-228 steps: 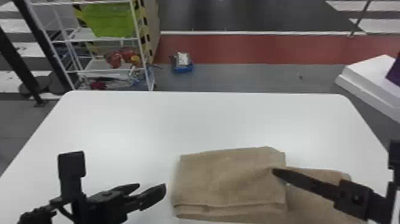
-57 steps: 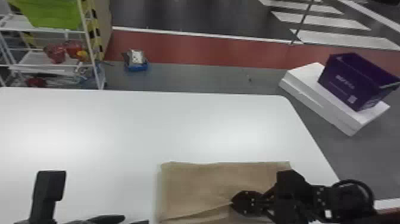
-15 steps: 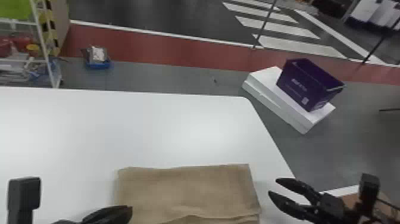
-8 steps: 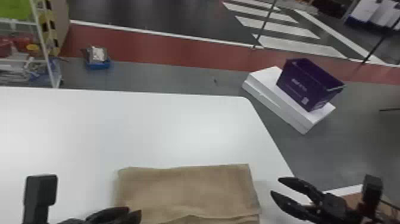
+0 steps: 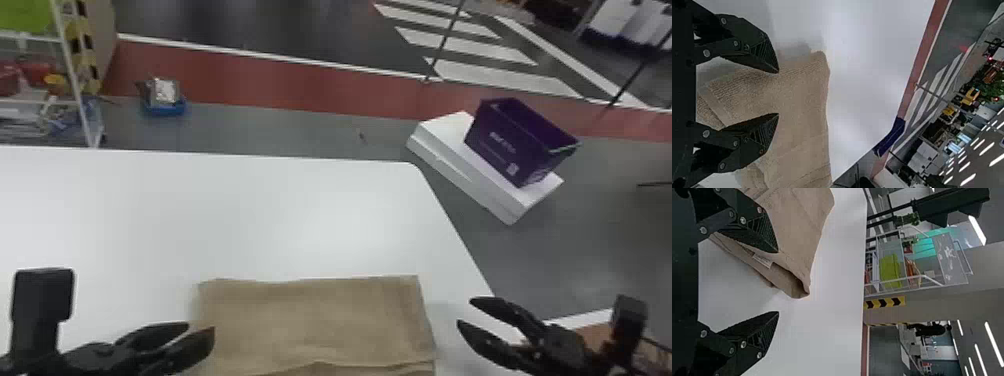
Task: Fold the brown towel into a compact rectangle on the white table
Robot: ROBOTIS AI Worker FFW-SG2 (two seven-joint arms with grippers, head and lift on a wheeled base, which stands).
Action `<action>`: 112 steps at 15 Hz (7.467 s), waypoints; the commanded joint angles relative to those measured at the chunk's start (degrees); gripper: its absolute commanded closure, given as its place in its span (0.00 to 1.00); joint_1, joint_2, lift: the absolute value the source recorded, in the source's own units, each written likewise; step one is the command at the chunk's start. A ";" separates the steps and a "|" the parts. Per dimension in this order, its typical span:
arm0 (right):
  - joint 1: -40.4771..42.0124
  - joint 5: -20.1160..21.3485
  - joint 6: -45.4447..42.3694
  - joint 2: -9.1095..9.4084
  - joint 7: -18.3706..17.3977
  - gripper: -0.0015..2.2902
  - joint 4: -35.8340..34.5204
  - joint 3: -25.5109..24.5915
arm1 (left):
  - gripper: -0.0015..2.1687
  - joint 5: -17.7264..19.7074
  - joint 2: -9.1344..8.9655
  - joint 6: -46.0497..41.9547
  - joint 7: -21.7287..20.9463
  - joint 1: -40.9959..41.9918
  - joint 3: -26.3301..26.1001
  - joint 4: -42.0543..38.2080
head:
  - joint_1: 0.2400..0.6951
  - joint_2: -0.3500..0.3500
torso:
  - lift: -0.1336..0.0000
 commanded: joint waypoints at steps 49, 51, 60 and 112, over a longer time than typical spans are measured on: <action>6.45 9.05 59.93 12.48 -21.80 0.17 -38.48 9.83 | 0.02 0.92 0.35 8.62 -11.56 8.39 18.38 -12.36 | 1.00 0.05 | 0.08; 4.86 9.14 59.93 12.48 -22.68 0.17 -38.13 11.14 | 0.02 1.01 0.27 7.74 -11.73 8.75 18.20 -12.10 | 1.00 0.06 | 0.08; -4.89 11.34 65.37 12.48 -23.82 0.18 -28.90 14.66 | 0.02 0.92 0.27 7.56 -11.29 9.10 18.11 -12.28 | 1.00 0.13 | 0.08; -12.63 25.66 76.57 10.67 -26.19 0.19 -27.49 30.83 | 0.04 1.44 0.35 6.16 -13.40 9.19 19.78 -11.66 | 1.00 0.30 | 0.08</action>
